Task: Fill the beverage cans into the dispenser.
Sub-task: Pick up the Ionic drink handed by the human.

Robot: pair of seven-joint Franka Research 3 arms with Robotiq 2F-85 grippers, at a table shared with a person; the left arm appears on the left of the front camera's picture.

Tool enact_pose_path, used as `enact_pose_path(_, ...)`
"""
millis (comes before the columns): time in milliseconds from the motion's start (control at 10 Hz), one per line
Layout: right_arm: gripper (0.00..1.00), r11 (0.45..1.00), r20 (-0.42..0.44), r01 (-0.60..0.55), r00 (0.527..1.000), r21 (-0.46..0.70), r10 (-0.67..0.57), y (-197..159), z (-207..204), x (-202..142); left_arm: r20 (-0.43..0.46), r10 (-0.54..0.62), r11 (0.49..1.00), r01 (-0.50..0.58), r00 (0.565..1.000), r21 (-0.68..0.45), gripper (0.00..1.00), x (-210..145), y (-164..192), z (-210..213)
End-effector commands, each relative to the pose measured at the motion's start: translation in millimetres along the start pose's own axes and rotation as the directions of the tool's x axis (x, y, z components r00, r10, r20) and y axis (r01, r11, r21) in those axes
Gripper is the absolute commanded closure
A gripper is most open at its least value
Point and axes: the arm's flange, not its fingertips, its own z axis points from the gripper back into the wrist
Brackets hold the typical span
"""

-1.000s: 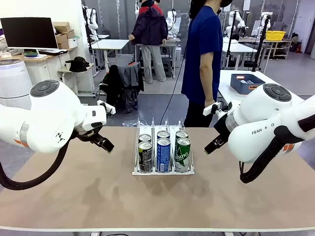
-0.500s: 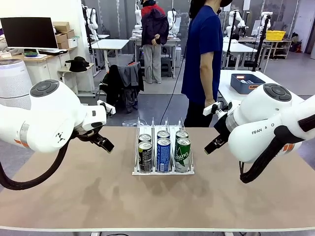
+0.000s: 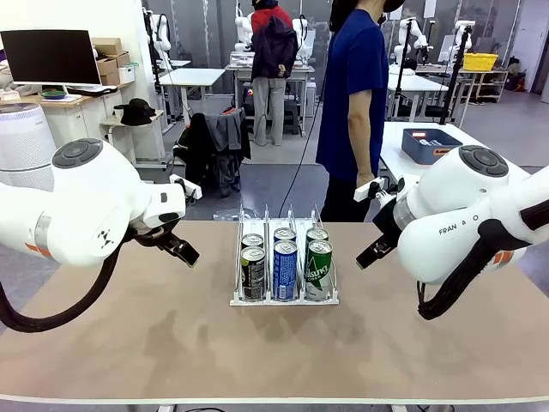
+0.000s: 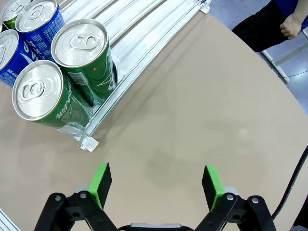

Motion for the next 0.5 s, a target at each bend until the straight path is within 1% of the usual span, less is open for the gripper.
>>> enact_pose_path(0,0.00,0.998,-0.015,0.007,1.000,0.059,-0.006,-9.9,7.8,17.7,0.003,-0.023,0.984,0.023,1.000,-0.176,0.00,9.3,32.0,10.2)
enact_pose_path(100,0.00,0.988,-0.035,0.005,0.999,0.151,0.000,-21.1,21.9,25.6,-0.012,-0.013,0.969,0.009,1.000,-0.248,0.00,13.2,38.9,20.2)
enact_pose_path(200,0.00,0.968,-0.046,0.007,0.999,0.252,0.005,-26.1,39.4,30.3,-0.023,-0.039,0.938,0.029,0.999,-0.347,0.00,12.8,46.0,36.8)
enact_pose_path(300,0.00,0.943,-0.012,-0.030,0.999,0.330,0.036,-42.1,46.9,40.8,0.014,-0.065,0.927,0.065,0.998,-0.369,0.00,18.7,56.6,36.3)
enact_pose_path(400,0.00,0.914,0.001,-0.049,0.999,0.404,0.053,-55.2,56.5,51.4,0.050,-0.106,0.888,0.117,0.993,-0.444,0.00,29.5,73.6,42.3)
